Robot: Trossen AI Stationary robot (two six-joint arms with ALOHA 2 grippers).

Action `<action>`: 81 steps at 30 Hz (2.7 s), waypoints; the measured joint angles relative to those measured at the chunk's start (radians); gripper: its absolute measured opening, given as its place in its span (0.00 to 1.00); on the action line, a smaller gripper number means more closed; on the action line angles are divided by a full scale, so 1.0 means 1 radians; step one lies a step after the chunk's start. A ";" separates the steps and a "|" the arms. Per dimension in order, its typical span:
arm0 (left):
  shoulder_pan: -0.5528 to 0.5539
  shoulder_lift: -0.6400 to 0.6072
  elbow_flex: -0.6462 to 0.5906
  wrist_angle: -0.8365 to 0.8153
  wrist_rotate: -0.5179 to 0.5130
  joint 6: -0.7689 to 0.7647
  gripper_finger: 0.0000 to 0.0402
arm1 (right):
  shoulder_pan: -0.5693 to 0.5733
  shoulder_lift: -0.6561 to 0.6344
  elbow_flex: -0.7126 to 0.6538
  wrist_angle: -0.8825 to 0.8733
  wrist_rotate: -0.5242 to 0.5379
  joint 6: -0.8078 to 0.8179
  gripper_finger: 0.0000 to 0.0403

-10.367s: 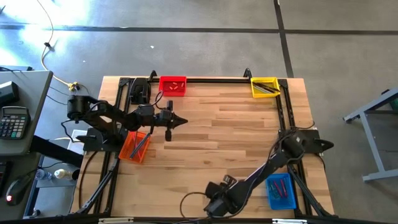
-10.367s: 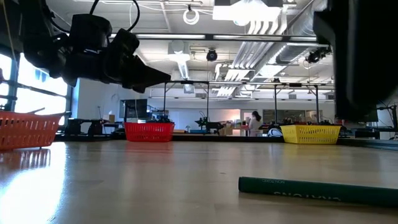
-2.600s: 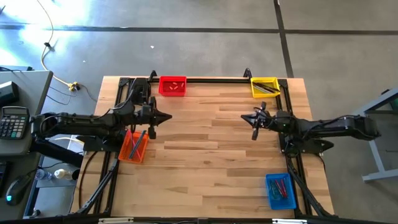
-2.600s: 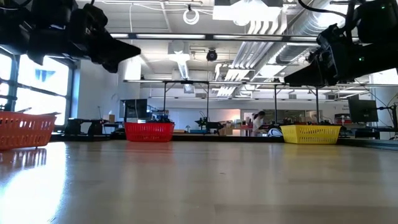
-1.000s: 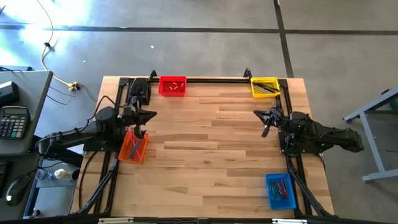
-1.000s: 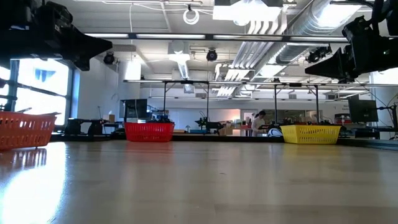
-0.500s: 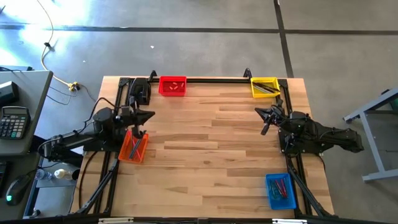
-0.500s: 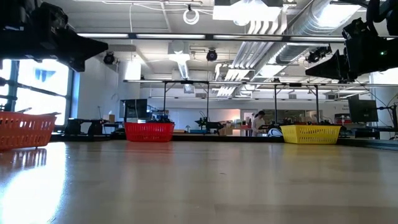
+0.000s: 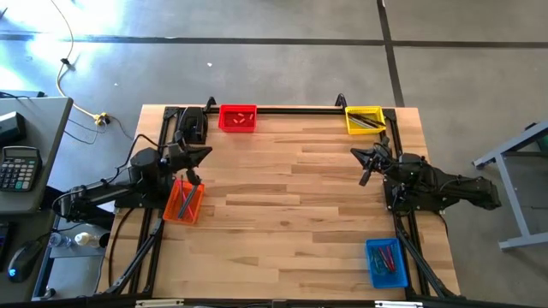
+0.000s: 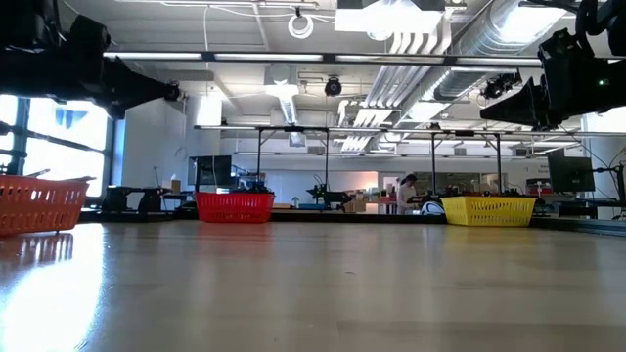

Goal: Sort crayons/erasers/pens/pencils in bins
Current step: Return to Home Position

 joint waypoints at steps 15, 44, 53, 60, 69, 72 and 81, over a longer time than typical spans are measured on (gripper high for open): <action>0.000 0.000 0.000 -0.041 -0.043 -0.023 0.00 | 0.000 0.000 0.000 0.000 -0.005 0.002 0.00; 0.000 0.000 0.000 -0.041 -0.044 -0.023 0.00 | 0.000 0.000 0.000 0.001 -0.004 0.002 0.00; 0.000 0.000 0.000 -0.041 -0.043 -0.023 0.00 | 0.000 0.000 0.000 0.001 -0.004 0.002 0.00; 0.000 0.000 0.000 -0.041 -0.043 -0.023 0.00 | 0.000 0.000 0.000 0.001 -0.004 0.002 0.00; 0.000 0.000 0.000 -0.041 -0.043 -0.023 0.00 | 0.000 0.000 0.000 0.001 -0.004 0.002 0.00; 0.000 0.000 0.000 -0.041 -0.043 -0.023 0.00 | 0.000 0.000 0.000 0.001 -0.004 0.002 0.00; 0.000 0.000 0.000 -0.041 -0.043 -0.023 0.00 | 0.000 0.000 0.000 0.001 -0.004 0.002 0.00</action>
